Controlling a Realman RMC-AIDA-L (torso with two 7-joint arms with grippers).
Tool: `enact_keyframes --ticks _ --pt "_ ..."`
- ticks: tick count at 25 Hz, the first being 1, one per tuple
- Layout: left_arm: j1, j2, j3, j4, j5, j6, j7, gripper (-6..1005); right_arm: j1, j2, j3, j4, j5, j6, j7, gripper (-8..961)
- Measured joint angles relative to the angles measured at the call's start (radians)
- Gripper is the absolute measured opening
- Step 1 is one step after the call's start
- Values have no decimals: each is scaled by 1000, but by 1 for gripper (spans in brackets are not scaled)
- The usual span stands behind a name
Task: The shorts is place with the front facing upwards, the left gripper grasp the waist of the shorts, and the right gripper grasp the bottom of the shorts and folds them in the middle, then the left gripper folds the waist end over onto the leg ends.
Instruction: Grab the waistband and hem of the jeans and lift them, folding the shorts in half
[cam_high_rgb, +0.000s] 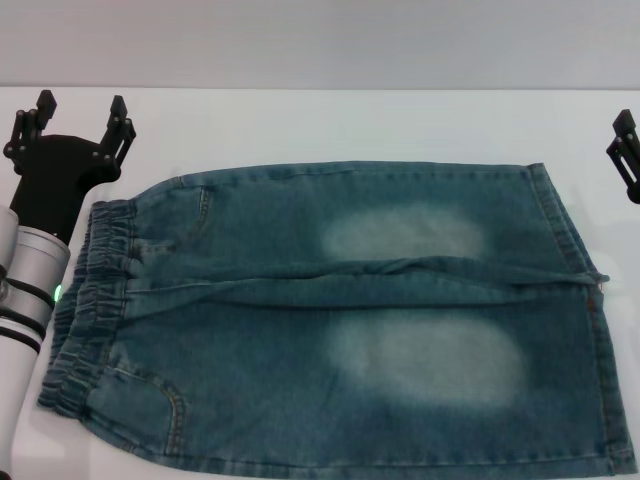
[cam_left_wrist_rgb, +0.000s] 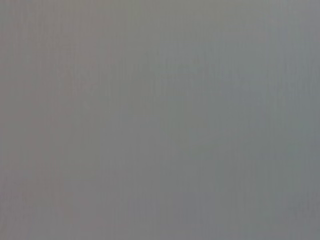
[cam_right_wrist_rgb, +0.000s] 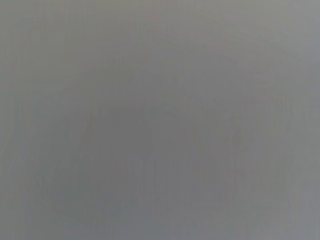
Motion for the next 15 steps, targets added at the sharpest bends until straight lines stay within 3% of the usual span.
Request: enact_keyframes --ticks 15 --pt "-2 1 4 -1 0 -19 0 797 -4 -2 -20 19 0 6 0 811"
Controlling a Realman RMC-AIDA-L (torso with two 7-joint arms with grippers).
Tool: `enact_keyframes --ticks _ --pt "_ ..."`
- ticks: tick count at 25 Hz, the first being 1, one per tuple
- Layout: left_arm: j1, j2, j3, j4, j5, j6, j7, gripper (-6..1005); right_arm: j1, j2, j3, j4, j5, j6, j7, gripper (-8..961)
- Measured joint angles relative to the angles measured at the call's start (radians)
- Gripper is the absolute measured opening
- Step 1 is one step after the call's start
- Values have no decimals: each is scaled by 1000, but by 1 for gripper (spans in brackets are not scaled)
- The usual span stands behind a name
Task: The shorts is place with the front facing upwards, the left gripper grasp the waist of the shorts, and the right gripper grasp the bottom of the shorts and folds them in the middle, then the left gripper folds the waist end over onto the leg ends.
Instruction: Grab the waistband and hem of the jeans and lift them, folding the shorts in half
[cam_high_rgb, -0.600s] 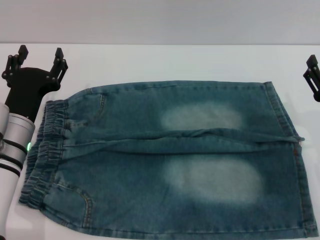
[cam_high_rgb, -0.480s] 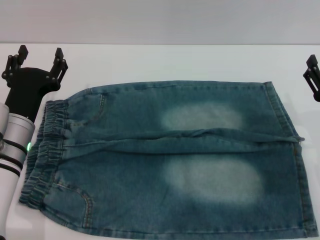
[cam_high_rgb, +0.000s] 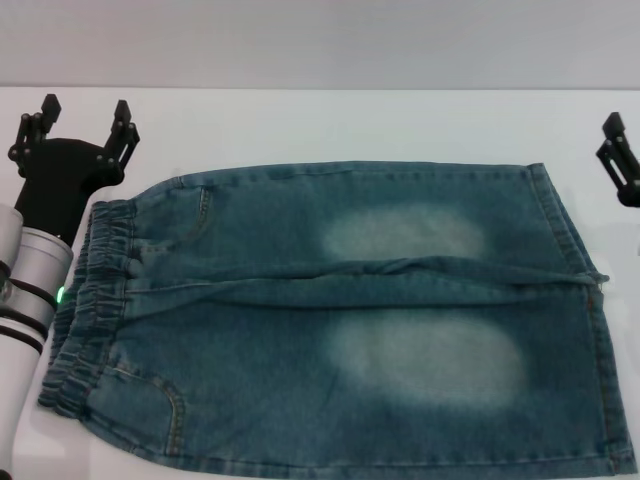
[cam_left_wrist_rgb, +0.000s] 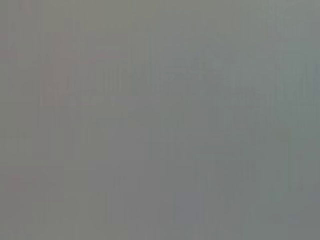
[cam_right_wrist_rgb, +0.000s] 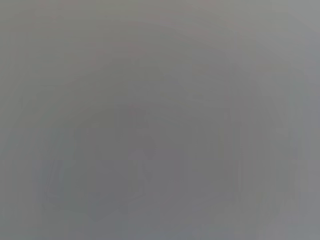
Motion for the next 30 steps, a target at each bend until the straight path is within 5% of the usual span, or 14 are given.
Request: enact_keyframes --ticks 8,13,15,17,19,21,26,28,30 --pt "0 10 -20 -73 3 -45 10 797 3 -34 -6 106 0 99 2 810" --pt "22 34 -76 -198 5 -169 60 797 -11 -136 53 336 0 312 -13 810" --pt "47 57 -138 -319 8 -321 121 797 -32 -187 128 471 0 470 -61 809" --pt "74 75 -214 -444 27 -501 174 797 -70 -215 235 610 0 645 -168 809" --pt "111 82 -304 -569 79 -672 203 797 -125 -208 373 744 0 805 -303 809" --pt "156 75 -398 -694 137 -832 218 797 -190 -172 534 887 0 979 -436 809" --pt "240 10 -658 -975 249 -1239 278 796 -285 -29 944 1165 -15 1510 -639 808" --pt "241 11 -698 -1011 256 -1335 271 796 -291 -9 1031 1229 -38 1667 -630 808" --pt "227 11 -765 -1022 254 -1441 228 796 -288 -11 1068 1279 -68 1772 -578 808"
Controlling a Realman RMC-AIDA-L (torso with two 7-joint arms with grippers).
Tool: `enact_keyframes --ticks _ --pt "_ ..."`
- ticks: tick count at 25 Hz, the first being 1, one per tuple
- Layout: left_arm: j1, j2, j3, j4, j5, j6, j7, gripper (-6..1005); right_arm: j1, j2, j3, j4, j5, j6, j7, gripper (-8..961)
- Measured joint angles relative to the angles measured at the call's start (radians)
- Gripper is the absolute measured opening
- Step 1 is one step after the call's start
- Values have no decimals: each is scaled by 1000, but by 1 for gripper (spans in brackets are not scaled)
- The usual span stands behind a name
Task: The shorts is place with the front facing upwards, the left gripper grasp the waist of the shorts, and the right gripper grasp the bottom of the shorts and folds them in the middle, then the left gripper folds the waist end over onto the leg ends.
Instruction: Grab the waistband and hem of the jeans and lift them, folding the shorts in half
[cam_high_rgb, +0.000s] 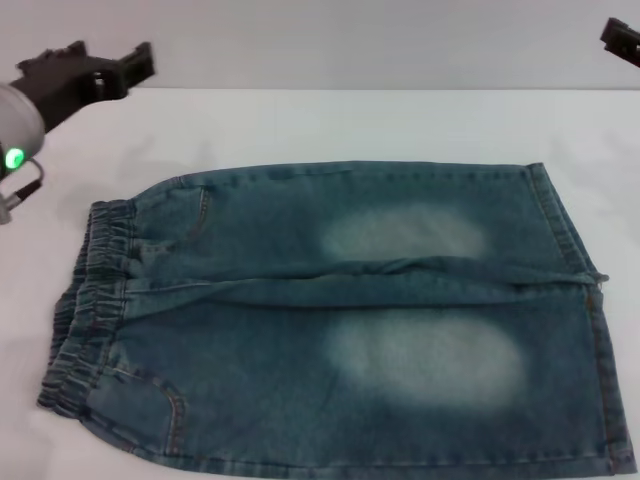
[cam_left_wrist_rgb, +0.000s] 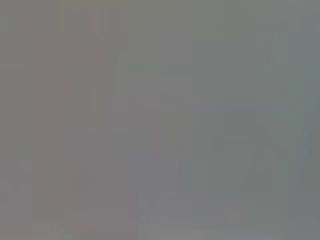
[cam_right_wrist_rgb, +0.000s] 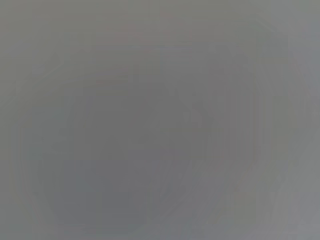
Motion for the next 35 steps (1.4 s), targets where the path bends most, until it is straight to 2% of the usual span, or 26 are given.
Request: enact_keyframes --ticks 3,4,6,11,15,17,18,20,26,31,35 --pt "-39 1 -100 22 0 -143 -59 796 18 -2 40 53 -109 121 124 807" --pt "-39 1 -100 22 0 -143 -59 796 30 -2 52 67 -169 165 174 807" --pt "-71 2 -172 36 2 -269 -69 796 61 0 71 87 -292 251 274 807" --pt "-78 5 -205 13 18 -388 -61 796 128 -1 105 103 -427 425 427 807" --pt "-79 5 -224 -26 84 -494 -63 796 147 1 108 168 -544 531 509 807" --pt "-79 5 -228 -36 100 -521 -64 795 147 1 106 218 -575 577 531 807" --pt "-81 5 -237 -68 122 -597 -67 795 146 1 107 242 -583 601 538 807" --pt "-78 5 -249 -100 125 -649 -67 795 141 1 112 301 -608 666 555 808" --pt "-40 4 -260 -212 126 -742 -69 795 160 -1 106 381 -718 835 559 808" --pt "-51 5 -271 -247 137 -844 -67 795 164 2 100 386 -706 871 562 808" --pt "-51 5 -271 -247 141 -868 -65 795 143 5 85 381 -662 852 563 808"
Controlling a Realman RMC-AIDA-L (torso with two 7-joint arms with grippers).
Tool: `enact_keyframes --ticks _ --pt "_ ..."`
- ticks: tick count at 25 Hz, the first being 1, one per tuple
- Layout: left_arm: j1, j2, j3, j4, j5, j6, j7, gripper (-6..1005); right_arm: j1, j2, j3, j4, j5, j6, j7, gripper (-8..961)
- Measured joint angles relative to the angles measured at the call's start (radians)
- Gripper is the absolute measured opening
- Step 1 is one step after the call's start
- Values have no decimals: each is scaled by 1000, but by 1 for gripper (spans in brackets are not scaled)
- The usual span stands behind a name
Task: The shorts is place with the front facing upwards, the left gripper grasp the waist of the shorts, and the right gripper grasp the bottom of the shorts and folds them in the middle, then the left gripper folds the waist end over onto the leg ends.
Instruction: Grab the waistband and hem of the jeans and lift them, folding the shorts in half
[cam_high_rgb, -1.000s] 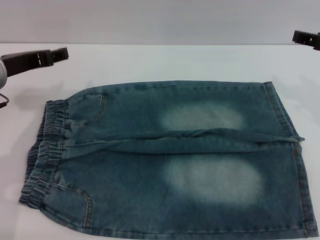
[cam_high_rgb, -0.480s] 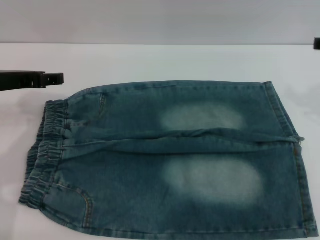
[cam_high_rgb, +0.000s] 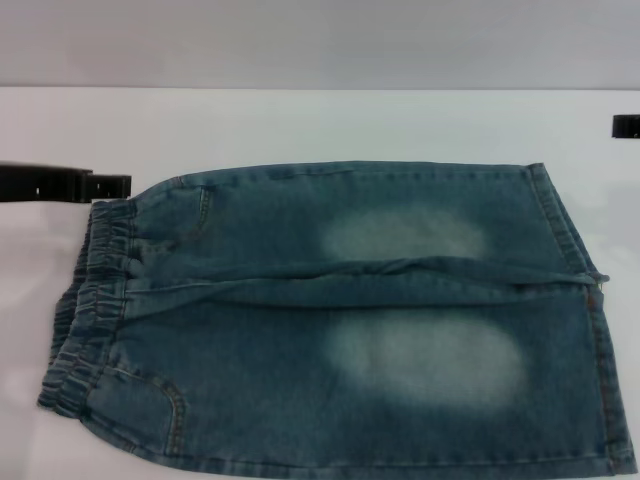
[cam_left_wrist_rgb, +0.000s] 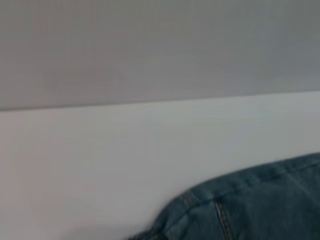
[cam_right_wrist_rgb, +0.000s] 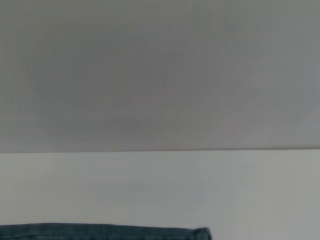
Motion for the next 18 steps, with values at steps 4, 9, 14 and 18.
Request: enact_keyframes --ticks 4,9,14,18 --pt "7 0 -3 -1 20 -35 -22 795 -19 0 0 -12 14 -8 1 808" --pt "0 -2 -3 -7 131 -127 -114 794 -31 1 9 -28 14 -25 6 808" --pt "-2 -3 7 -14 166 -206 -167 794 -25 0 9 -32 -19 -34 7 809" --pt "9 -4 18 -1 180 -220 -204 794 -23 0 2 -45 -43 -45 7 809"
